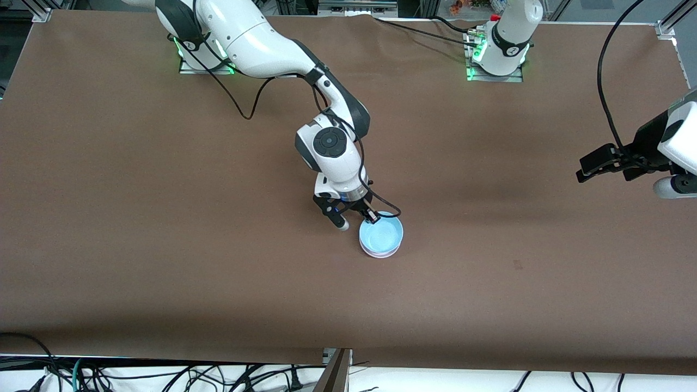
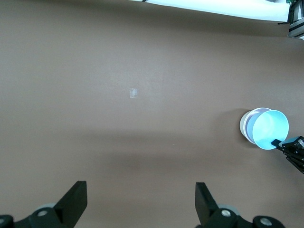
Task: Stack pink and blue bowls on white bowl
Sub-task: 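Hold the blue bowl seated on the stack with the right gripper, then open the right gripper and lift it away from the blue bowl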
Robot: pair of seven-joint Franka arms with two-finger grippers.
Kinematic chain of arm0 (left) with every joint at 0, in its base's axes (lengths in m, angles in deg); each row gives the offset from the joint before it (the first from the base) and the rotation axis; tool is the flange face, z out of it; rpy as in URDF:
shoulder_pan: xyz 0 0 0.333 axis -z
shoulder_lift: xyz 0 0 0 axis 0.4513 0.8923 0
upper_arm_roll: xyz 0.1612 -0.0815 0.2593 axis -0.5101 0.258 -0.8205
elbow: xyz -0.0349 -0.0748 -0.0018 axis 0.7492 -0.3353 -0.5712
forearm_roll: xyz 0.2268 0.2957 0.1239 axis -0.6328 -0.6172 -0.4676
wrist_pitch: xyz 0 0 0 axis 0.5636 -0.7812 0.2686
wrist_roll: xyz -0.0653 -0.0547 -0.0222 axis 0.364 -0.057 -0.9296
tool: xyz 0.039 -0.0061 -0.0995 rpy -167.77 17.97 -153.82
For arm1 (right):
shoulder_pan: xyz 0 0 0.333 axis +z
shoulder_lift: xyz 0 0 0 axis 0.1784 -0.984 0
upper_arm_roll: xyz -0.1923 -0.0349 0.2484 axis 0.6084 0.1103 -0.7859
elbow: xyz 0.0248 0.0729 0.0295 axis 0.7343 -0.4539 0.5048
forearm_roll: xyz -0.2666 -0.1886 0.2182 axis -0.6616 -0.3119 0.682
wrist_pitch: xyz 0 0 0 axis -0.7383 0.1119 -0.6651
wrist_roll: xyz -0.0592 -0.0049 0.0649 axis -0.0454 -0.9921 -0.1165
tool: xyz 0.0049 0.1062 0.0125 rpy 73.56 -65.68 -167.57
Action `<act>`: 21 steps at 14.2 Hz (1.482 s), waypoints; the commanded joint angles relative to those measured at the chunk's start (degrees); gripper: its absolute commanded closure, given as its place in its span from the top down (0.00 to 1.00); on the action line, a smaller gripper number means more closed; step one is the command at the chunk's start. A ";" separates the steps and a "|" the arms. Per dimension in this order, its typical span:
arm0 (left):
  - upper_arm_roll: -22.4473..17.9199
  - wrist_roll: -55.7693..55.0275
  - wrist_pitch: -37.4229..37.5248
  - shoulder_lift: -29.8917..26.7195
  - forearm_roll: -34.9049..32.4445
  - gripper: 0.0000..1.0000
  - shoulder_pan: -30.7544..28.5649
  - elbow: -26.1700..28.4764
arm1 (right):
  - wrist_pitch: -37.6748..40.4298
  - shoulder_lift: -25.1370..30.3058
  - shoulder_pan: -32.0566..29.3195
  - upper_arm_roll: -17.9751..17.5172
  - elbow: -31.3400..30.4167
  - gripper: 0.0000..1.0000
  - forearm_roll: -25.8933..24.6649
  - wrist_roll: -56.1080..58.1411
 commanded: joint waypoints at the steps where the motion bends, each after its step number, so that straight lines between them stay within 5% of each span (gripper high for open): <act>1: -0.09 0.87 0.41 0.58 0.00 1.00 0.13 -1.34 | 0.55 -0.42 0.03 0.41 0.77 0.03 -2.01 -0.12; 4: -0.09 0.95 0.41 0.58 0.00 1.00 0.13 -1.43 | 0.55 -0.77 0.03 0.41 0.94 0.16 -2.19 -0.38; 6: -0.09 0.95 0.41 0.67 0.00 1.00 0.13 -1.43 | 0.55 -0.68 -0.15 0.41 1.20 0.67 -1.84 -0.90; 8: -0.17 0.95 0.41 0.67 0.00 1.00 0.13 -1.43 | 0.90 -0.25 -0.15 0.49 1.38 0.99 -1.40 -1.61; 13: -0.17 0.95 0.41 0.76 0.00 1.00 0.04 -1.43 | 12.74 5.09 -3.30 0.67 4.19 1.00 -2.01 0.30; 21: -0.35 1.22 -0.46 0.93 0.00 1.00 0.13 -1.43 | 50.01 25.65 -19.64 0.58 0.26 1.00 -0.70 42.28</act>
